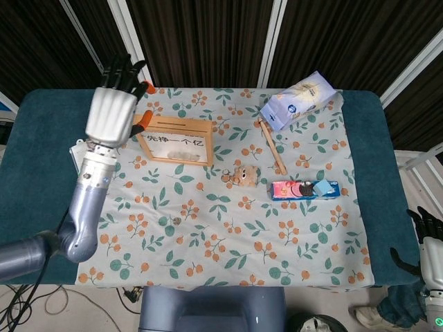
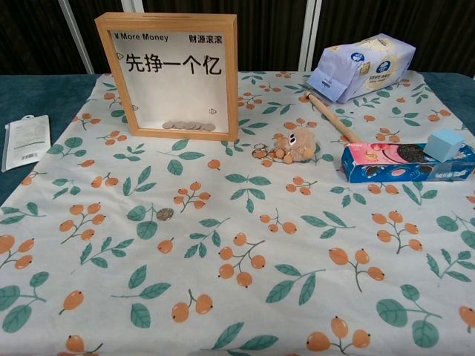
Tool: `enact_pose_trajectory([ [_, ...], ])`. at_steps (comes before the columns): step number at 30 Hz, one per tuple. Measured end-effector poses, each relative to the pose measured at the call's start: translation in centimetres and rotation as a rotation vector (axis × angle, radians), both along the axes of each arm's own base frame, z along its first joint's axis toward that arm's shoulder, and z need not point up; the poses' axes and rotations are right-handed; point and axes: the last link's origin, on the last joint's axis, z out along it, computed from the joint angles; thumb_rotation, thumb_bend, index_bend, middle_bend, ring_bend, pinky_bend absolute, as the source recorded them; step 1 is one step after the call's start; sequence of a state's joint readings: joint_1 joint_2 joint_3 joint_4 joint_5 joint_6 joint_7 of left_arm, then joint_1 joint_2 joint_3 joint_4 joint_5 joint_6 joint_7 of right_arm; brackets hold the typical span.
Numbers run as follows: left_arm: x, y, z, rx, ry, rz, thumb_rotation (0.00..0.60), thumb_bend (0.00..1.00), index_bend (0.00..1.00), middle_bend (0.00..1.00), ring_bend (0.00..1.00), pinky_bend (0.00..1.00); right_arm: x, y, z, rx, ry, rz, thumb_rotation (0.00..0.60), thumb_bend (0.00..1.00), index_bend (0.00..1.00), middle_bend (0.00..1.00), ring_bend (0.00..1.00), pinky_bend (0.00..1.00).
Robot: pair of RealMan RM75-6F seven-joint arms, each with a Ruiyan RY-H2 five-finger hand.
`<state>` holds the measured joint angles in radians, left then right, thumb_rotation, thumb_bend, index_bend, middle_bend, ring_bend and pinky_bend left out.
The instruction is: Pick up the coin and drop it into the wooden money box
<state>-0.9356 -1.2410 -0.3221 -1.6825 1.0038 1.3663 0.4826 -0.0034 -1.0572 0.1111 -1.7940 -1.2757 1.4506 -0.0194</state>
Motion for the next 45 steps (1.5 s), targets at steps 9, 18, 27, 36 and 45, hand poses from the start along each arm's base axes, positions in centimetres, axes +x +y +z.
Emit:
enact_pose_trajectory([
  [9,-7.9,-7.8,-2.7,-0.239,-0.162,-0.004,0.600,0.15,0.38,0.10,0.00,0.00,0.1,0.1,-0.1,-0.004,0.003,0.000,0.600,0.37,0.13,0.05,0.02,0.00],
  [18,-9.9,-9.7,-10.7,-0.507,-0.018,0.022,0.600,0.14,0.37,0.10,0.00,0.00,0.0,0.1,0.0,-0.002,0.001,-0.004,0.600,0.37,0.13,0.05,0.02,0.00],
  [27,-9.1,-9.3,-16.0,-0.584,0.168,0.028,0.600,0.10,0.34,0.09,0.00,0.00,-0.1,0.2,0.2,-0.002,-0.001,-0.018,0.600,0.37,0.13,0.05,0.02,0.00],
  [36,-9.0,-8.6,-18.3,-0.608,0.259,0.062,0.600,0.06,0.33,0.08,0.00,0.00,-0.1,0.1,0.1,0.002,-0.004,-0.023,0.600,0.37,0.13,0.05,0.02,0.00],
  [45,-9.1,-8.5,-19.5,-0.590,0.336,0.073,0.600,0.06,0.32,0.07,0.00,0.00,-0.2,0.2,0.2,0.002,-0.005,-0.031,0.600,0.37,0.13,0.05,0.02,0.00],
])
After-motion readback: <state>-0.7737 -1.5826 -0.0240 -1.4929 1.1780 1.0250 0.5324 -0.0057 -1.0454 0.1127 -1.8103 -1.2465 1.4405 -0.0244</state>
